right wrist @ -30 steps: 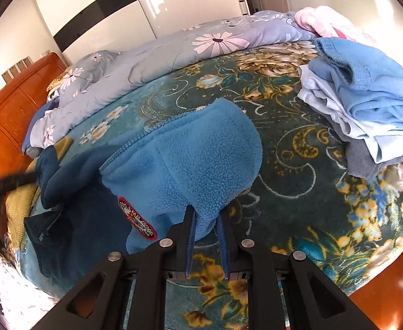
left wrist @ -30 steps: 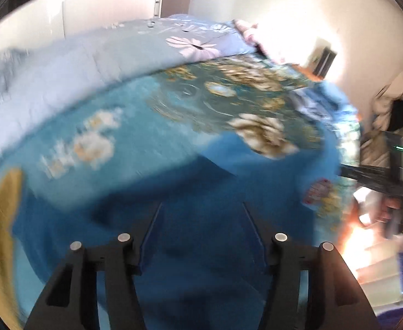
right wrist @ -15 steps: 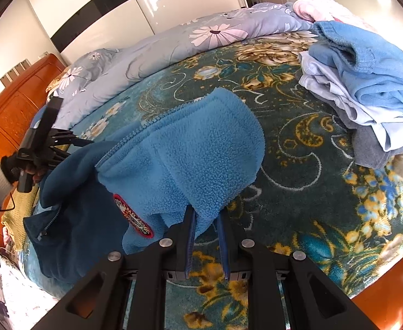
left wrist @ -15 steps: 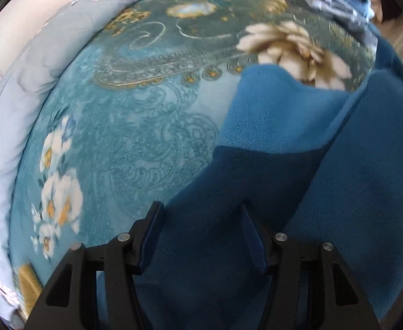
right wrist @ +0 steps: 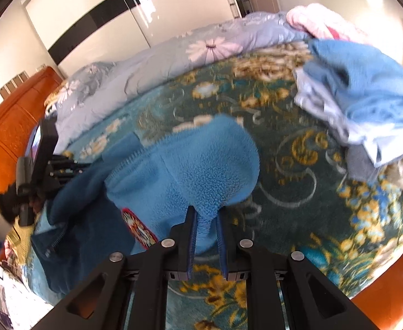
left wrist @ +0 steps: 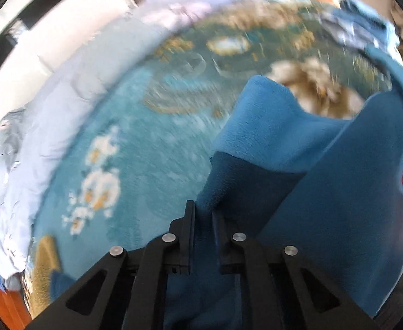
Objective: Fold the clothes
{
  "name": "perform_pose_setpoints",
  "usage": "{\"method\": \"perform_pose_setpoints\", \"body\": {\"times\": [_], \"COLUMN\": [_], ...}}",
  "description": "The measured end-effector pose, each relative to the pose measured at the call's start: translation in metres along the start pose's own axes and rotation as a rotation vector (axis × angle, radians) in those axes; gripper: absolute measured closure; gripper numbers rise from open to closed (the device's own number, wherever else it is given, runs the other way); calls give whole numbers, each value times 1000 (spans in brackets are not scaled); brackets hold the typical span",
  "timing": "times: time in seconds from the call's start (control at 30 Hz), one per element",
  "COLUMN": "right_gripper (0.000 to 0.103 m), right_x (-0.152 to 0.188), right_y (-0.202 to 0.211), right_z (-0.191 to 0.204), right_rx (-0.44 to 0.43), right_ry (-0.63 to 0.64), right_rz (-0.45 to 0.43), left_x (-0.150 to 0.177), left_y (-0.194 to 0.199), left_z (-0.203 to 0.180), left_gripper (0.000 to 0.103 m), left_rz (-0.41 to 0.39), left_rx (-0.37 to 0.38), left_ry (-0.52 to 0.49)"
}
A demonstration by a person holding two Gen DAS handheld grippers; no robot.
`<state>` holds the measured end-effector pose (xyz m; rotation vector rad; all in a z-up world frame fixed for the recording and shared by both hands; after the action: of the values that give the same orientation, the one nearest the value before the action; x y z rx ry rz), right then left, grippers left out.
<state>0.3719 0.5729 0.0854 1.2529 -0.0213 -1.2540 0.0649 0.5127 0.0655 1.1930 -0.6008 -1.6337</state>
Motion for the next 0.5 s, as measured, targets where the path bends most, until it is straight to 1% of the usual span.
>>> {"method": "perform_pose_setpoints", "body": {"times": [0.07,0.2,0.3,0.33,0.37,0.43,0.47,0.5], "right_gripper": [89,89,91,92,102,103,103,103], "right_x": [-16,-54,-88,-100,-112,-138,-150,-163], "right_y": [6,20,25,24,24,21,19,13], "right_z": [9,38,63,71,79,89,93,96], "right_rx": [6,8,36,48,59,91,107,103], "right_ry": [30,115,194,216,239,260,270,264], "right_rz": [-20,-77,-111,-121,-131,-142,-147,-140], "left_x": [-7,-15,-17,-16,-15,-13,-14,-15], "left_y": [26,86,123,128,133,142,139,134], "left_z": [17,65,99,109,120,140,146,151], "left_gripper": [93,93,93,93,93,93,93,93], "left_rz": [-59,-188,-259,-263,-267,-272,-266,-255], "left_rx": [-46,-106,-151,-166,-180,-204,-207,-219], "left_ry": [53,209,278,295,312,344,353,358]}}
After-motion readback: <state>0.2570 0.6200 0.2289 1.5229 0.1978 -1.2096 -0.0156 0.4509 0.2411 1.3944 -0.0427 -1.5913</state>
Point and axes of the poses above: each gripper's, at about its wrist camera, not at the fingertips, and y roughly against the way its jaws point, z to its left, x to its underside, the point moved 5 cm from there along -y, roughly the way its jaws point, and after that the axes turned 8 degrees about -x, right-handed, at the moved point
